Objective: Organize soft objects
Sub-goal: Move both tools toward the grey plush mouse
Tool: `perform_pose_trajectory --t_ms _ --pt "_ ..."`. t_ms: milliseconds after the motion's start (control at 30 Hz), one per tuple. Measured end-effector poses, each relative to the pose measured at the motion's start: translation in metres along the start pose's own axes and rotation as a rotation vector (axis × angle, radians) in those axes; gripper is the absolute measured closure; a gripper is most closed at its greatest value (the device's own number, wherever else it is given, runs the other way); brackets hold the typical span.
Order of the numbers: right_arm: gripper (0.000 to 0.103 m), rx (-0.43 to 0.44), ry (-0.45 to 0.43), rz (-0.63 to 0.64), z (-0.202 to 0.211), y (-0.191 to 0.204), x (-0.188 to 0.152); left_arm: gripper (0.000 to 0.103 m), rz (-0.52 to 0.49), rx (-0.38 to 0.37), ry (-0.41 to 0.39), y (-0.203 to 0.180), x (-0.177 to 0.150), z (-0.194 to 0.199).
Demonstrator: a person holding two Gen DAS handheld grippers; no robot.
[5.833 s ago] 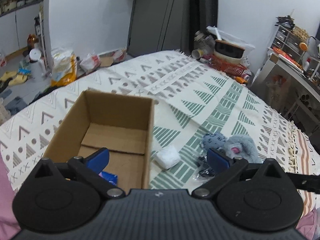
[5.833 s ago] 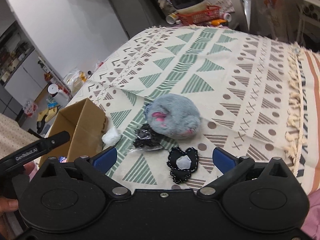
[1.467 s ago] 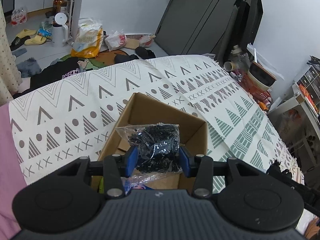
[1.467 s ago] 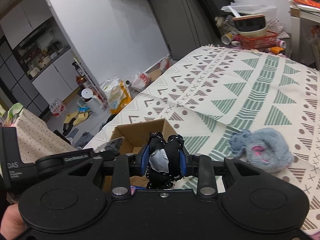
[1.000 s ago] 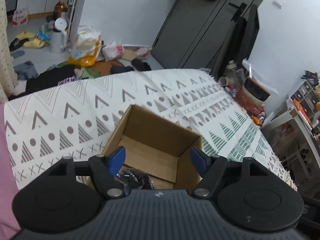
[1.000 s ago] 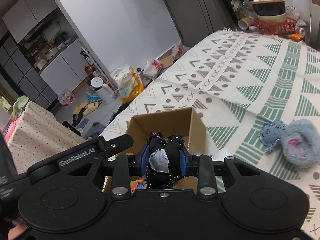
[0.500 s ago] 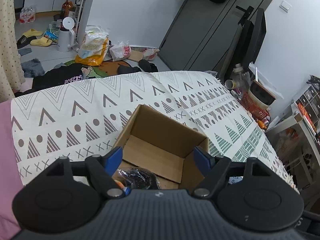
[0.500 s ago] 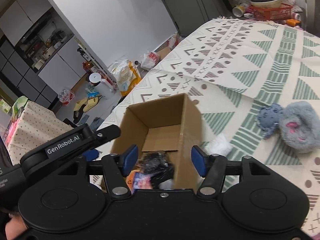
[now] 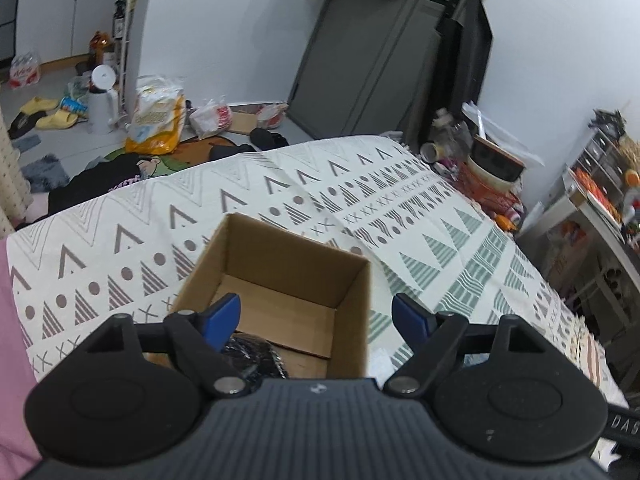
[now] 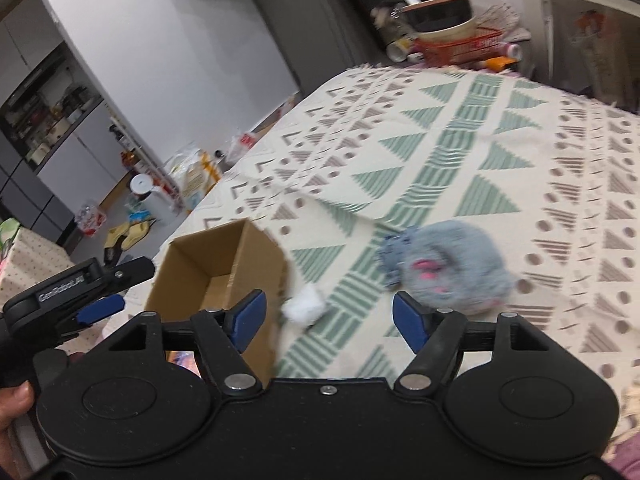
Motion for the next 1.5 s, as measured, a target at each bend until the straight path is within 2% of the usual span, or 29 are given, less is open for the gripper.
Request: perform_pose_trajectory --t_ms 333,800,1033,1167,1233,1500 --pt "0.033 -0.027 -0.042 -0.031 0.015 -0.047 0.008 0.021 -0.133 -0.071 -0.001 -0.05 -0.004 0.006" --pt "0.036 -0.013 -0.075 -0.157 0.012 -0.099 0.003 0.021 -0.22 -0.115 0.035 -0.117 -0.013 -0.009" --pt "0.044 -0.012 -0.066 -0.212 0.0 -0.122 -0.003 0.021 -0.211 -0.146 0.084 -0.146 -0.022 -0.027" --pt "0.045 -0.015 -0.045 -0.241 -0.009 -0.132 -0.009 0.021 -0.206 -0.162 0.127 -0.161 -0.03 -0.039" --pt "0.045 -0.008 -0.035 -0.245 -0.013 -0.133 -0.011 0.021 -0.216 -0.164 0.122 -0.166 -0.035 -0.043" --pt "0.045 -0.008 -0.015 -0.256 -0.038 -0.137 -0.017 0.028 -0.201 -0.199 0.18 -0.162 -0.068 -0.071"
Point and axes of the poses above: each gripper's, at about its wrist camera, not at the fingertips, and z roughly against the way its jaws point, y to its left, x to its top, the point moved 1 cm from there along -z, roughly the way its jaws point, and after that the axes turned 15 degrees about -y, right-handed, at the moved point
